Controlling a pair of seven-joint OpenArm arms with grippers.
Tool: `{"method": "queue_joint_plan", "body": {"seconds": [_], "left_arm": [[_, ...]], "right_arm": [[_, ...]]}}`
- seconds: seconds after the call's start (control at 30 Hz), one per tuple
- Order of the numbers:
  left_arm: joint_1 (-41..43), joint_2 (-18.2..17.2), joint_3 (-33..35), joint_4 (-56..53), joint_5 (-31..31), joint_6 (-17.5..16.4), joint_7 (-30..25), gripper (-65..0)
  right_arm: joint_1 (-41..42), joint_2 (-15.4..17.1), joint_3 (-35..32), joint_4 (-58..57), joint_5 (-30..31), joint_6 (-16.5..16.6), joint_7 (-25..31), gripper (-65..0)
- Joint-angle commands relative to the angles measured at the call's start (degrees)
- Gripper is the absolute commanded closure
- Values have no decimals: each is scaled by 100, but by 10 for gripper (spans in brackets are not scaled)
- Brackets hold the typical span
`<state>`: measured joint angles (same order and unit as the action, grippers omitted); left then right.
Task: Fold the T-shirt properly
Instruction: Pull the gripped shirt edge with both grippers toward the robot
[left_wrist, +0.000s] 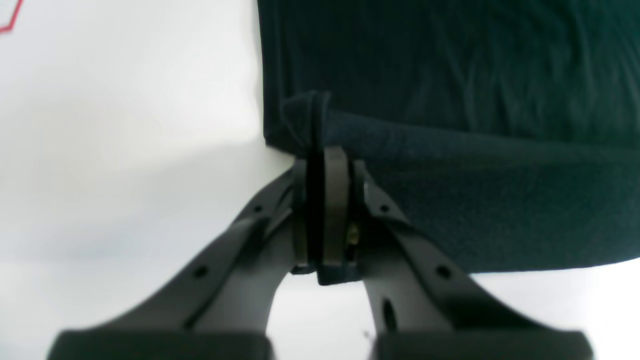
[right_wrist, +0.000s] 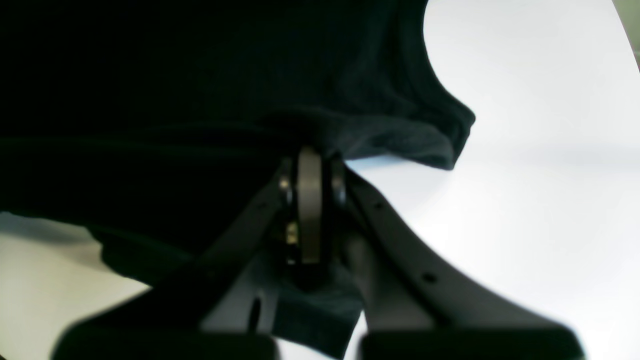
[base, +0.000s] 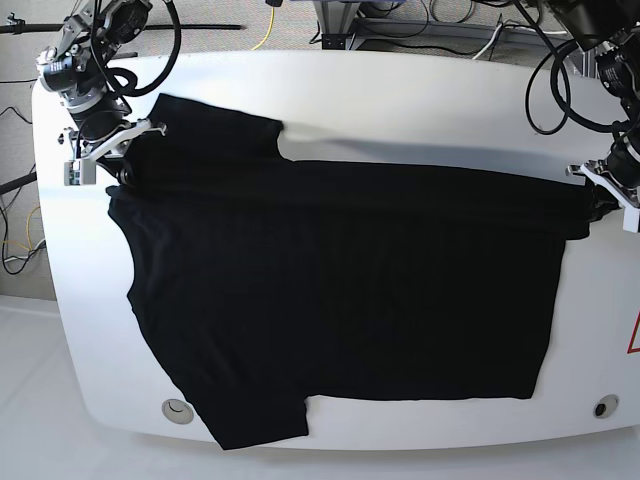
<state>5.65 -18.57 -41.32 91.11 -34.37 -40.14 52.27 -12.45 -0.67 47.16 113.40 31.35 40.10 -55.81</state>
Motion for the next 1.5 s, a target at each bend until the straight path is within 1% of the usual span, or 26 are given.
{"method": "queue_joint_plan", "body": {"seconds": [0.0,0.27,0.63,0.93,1.0,1.1,1.2,1.37,1.47], "left_arm": [[-218,-117,-57,71,-40,14,-159,-3],[-499,-99,-22,71,-40,14,-159,-4],[-824,-91,-4,63,-31,14,-247,-4],[-886,-143,180,-439,-31,14,-757,-4],[-886,-161,189,-579,-31,14,-889,-4],[-886,-266,198,-799,-31,14,-1012,-4],[-886,-293,198,-1036,-31,14,-1091,-4],[-877,-293,189,-1265,-22,14,-1522,-4],[-877,-293,189,-1388,189,14,-1785,-5]], "right_arm": [[212,62,-61,75,43,-10,144,0],[563,203,-439,-39,43,-10,135,-15],[1161,599,-782,-576,43,-10,144,-15],[1513,660,-799,-1006,34,-10,144,-15],[1566,739,-808,-1094,34,-10,153,-15],[1645,801,-940,-1244,34,-10,170,-15],[1706,827,-1072,-1384,34,-10,179,-15],[1812,915,-1265,-1587,34,-10,205,-15],[1838,924,-1379,-1727,34,-10,390,-15]]}}
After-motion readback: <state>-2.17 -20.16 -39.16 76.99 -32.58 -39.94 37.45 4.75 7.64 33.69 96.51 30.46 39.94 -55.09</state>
